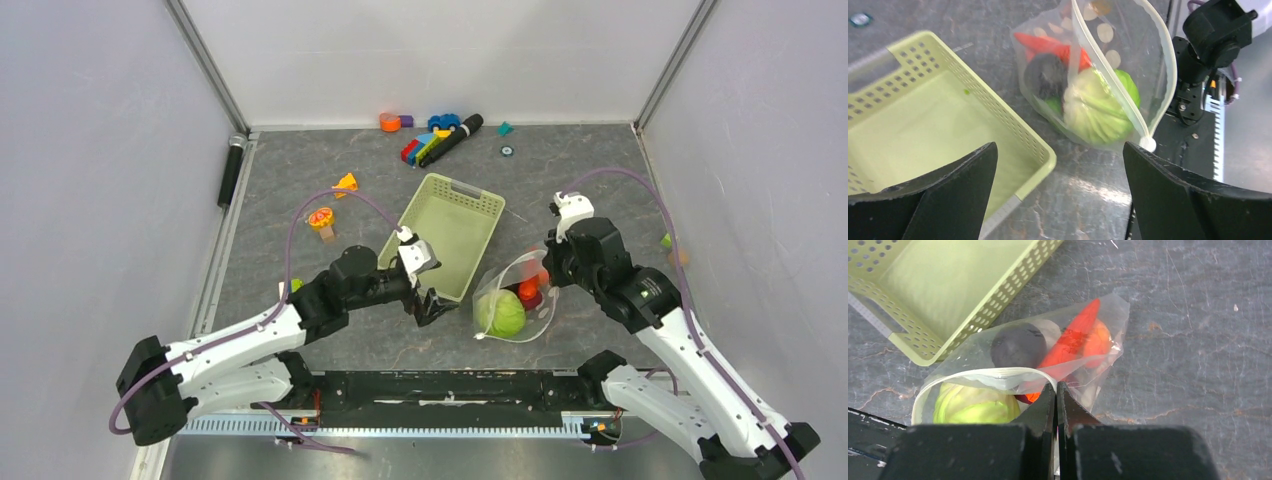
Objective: Place the food in the zip-top bag and seal the zipper
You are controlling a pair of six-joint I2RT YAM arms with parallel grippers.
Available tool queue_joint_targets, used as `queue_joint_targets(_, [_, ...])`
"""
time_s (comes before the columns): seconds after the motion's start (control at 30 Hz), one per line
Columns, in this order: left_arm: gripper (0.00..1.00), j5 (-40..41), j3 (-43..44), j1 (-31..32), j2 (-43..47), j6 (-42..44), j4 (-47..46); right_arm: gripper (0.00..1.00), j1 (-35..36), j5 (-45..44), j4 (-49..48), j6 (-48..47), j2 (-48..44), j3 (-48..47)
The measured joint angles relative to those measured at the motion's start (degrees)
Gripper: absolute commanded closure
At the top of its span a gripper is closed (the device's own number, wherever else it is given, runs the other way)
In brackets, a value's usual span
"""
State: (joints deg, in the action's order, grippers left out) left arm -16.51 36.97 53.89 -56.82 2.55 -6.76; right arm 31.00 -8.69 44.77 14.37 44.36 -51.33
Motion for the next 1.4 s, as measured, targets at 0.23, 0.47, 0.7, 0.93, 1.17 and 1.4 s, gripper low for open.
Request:
queue_joint_targets(0.23, [0.0, 1.1, -4.8, 5.5, -3.2, -7.9, -3.9, 1.0, -0.7, -2.6, 3.2, 2.5, 3.6, -1.8])
queue_joint_targets(0.47, [0.01, 10.8, -4.9, 17.0, -5.4, -10.7, -4.2, 1.0, -3.1, -1.6, 4.0, 2.8, 5.0, -2.2])
queue_joint_targets(0.7, [0.07, 24.7, -4.8, 25.7, -9.3, -10.7, -5.6, 1.0, -6.2, 1.9, 4.0, 2.3, 5.2, -2.2])
queue_joint_targets(0.93, [0.18, 35.8, -1.3, 30.9, -17.9, -9.5, -5.8, 1.0, -8.5, 6.6, 4.0, 1.3, 6.4, -2.2])
queue_joint_targets(1.17, [0.63, 41.6, 1.9, 32.3, -23.8, -7.4, -7.4, 1.0, -9.4, 9.6, 4.0, 0.3, 6.3, -2.2])
queue_joint_targets(1.4, [0.98, 42.2, 1.9, 32.4, -24.8, -5.3, -9.4, 0.99, -10.0, 8.9, 4.2, -0.7, 5.8, -2.2])
